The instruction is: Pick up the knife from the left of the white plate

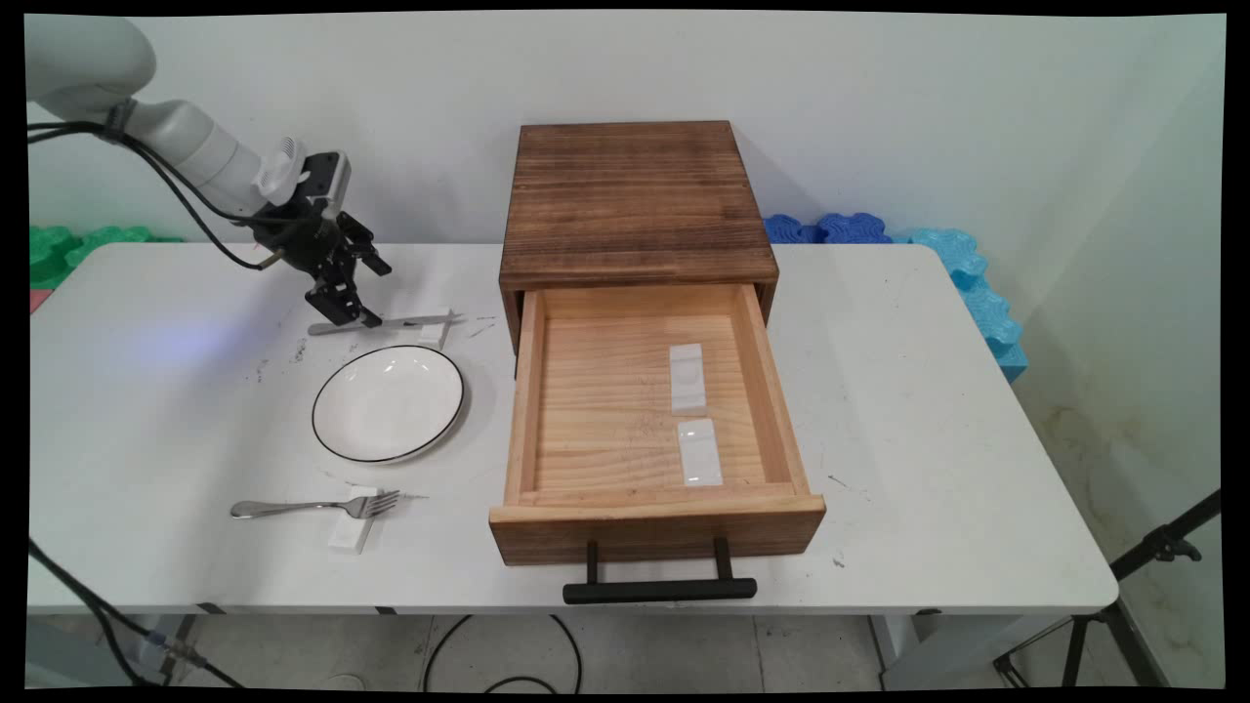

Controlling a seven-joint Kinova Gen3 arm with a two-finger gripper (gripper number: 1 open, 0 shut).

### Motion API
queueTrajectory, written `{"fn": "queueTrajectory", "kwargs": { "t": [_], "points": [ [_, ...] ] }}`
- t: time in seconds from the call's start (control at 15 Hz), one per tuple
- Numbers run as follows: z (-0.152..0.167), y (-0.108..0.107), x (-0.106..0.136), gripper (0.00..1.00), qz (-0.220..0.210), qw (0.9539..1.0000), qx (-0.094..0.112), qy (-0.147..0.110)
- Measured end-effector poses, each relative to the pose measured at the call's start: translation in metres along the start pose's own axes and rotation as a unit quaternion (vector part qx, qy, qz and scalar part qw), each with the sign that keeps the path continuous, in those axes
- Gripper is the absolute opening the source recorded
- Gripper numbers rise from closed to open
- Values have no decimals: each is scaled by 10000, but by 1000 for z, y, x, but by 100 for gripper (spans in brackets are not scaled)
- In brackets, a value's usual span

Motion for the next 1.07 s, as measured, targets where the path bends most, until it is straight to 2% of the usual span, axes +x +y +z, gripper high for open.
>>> {"fn": "queueTrajectory", "kwargs": {
  "t": [1.07],
  "points": [
    [22,-14,-8,100,168,9995,-224,-176]
  ]
}}
